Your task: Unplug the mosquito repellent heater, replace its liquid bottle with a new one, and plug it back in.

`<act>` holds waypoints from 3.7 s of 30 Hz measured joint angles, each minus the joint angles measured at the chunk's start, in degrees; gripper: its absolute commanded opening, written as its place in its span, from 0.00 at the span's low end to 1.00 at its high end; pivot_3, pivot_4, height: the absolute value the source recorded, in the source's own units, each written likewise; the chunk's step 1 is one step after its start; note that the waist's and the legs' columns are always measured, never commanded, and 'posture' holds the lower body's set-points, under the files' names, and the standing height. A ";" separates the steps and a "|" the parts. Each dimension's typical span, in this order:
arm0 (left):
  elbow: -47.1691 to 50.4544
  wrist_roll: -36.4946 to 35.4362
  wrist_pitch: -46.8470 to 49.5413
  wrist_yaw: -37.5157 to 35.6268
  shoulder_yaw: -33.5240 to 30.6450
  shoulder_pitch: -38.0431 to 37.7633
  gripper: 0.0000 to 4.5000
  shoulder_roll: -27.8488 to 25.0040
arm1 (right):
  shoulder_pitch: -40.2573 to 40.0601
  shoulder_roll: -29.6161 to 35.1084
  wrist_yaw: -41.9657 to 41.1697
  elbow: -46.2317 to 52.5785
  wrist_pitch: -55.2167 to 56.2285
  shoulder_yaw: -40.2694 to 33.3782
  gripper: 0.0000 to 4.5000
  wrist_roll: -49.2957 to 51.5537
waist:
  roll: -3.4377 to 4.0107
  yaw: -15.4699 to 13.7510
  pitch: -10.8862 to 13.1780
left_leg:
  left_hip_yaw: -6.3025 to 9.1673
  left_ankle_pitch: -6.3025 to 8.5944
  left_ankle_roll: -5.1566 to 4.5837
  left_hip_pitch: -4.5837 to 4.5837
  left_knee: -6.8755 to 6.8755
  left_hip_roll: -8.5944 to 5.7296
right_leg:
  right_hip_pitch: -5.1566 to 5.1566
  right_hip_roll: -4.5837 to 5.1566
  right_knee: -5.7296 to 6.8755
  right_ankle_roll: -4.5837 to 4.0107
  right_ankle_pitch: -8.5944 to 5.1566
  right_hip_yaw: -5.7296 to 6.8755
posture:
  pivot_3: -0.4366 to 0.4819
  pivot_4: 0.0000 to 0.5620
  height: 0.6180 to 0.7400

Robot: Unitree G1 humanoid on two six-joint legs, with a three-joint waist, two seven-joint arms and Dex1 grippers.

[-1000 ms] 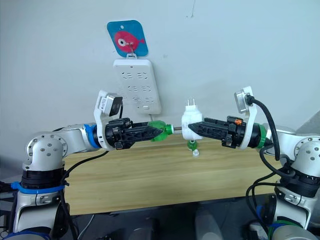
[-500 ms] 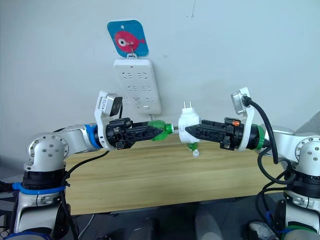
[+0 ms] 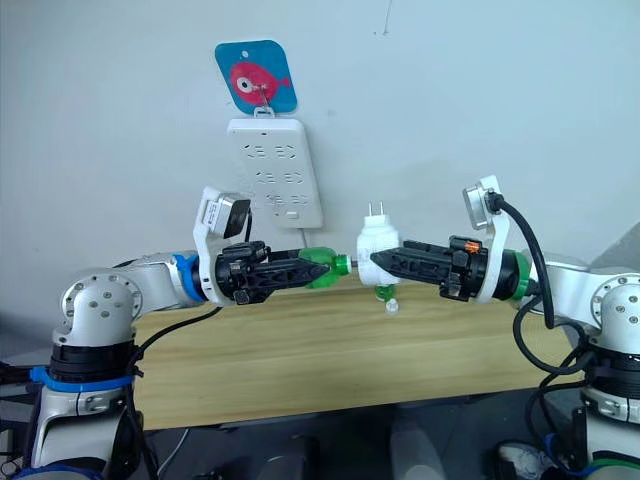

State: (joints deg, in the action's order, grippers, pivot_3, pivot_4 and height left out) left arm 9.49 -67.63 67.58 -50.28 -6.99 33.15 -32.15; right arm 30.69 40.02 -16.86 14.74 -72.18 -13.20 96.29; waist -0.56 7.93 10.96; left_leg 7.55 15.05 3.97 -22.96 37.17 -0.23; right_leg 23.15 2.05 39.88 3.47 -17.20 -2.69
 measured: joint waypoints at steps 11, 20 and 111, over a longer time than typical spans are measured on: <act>-0.39 -1.14 0.72 1.03 -0.14 0.02 0.50 0.51 | -0.99 2.77 -0.56 0.05 2.13 2.10 0.67 2.08 | 0.00 -0.01 0.00 | 0.00 0.00 0.00 0.00 0.00 0.00 | 0.00 0.00 0.00 0.00 0.00 0.00 | 0.32 0.27 0.95; -0.36 -1.81 0.80 1.39 -0.05 0.02 0.50 1.10 | -1.15 3.74 -1.06 0.06 3.20 3.40 0.67 2.98 | 0.00 -0.03 0.00 | 0.00 0.00 0.00 0.00 0.00 0.00 | 0.00 0.00 0.00 0.00 0.00 0.00 | 0.31 0.28 0.95; -3.24 6.73 -5.34 1.54 3.77 0.85 0.50 5.70 | -1.49 4.37 -32.89 11.64 14.09 11.33 0.00 -36.32 | -0.07 -1.29 -0.06 | 0.03 -0.13 0.23 0.01 0.16 -0.06 | -0.06 0.10 0.03 0.04 -0.01 0.03 | 0.29 0.25 0.95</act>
State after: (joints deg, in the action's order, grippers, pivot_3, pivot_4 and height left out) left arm 6.25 -60.90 62.24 -48.75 -3.23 34.01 -26.46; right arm 29.19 44.39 -49.74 26.39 -58.09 -1.88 59.98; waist -0.63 6.64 10.90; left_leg 7.58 14.92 4.20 -22.95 37.33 -0.29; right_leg 23.08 2.15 39.91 3.51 -17.21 -2.66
